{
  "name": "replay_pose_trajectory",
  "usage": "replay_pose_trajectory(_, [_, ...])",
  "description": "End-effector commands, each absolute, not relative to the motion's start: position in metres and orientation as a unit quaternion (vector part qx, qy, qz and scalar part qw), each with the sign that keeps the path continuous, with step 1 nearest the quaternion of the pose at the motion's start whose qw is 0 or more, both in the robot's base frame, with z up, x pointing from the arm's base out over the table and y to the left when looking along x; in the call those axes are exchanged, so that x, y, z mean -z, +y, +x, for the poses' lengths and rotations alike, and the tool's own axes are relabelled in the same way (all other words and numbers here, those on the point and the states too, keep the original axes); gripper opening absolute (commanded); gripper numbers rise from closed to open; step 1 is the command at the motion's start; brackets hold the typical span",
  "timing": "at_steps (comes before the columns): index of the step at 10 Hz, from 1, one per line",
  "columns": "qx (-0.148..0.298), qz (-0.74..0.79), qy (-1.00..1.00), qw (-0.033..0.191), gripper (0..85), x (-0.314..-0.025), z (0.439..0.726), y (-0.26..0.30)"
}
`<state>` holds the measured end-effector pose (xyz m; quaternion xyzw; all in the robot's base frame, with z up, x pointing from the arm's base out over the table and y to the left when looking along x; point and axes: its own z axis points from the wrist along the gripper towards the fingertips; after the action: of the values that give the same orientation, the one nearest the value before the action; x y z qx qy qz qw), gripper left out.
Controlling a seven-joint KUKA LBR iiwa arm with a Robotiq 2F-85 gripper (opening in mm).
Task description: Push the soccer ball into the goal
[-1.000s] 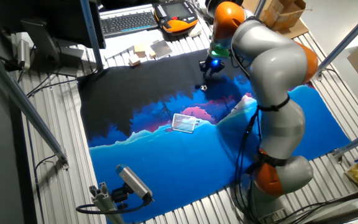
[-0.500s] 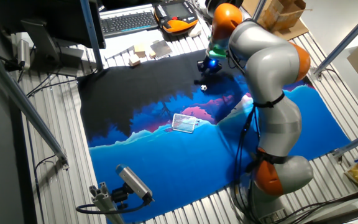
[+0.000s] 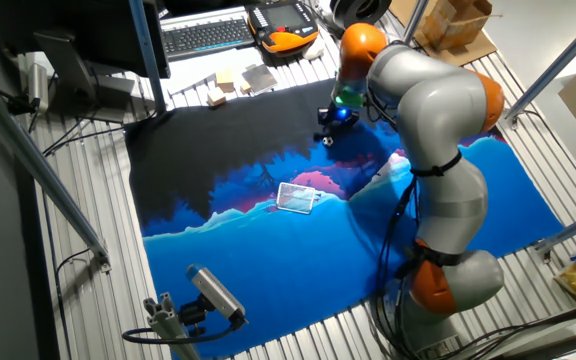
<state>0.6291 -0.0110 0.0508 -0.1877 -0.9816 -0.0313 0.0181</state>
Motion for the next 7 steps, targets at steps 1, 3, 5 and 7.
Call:
replay_pose_trajectory(1, [0.031,-0.189,-0.981,0.018,51.0,-0.051,0.629,-0.011])
replay_pose_trajectory(3, [0.022,-0.214,-0.977,0.011,51.0,-0.048,0.626,-0.010])
replay_pose_trajectory(5, [0.026,-0.238,-0.971,0.011,51.0,-0.043,0.620,-0.011])
replay_pose_trajectory(7, [0.038,-0.242,-0.969,0.016,34.0,-0.042,0.618,-0.011])
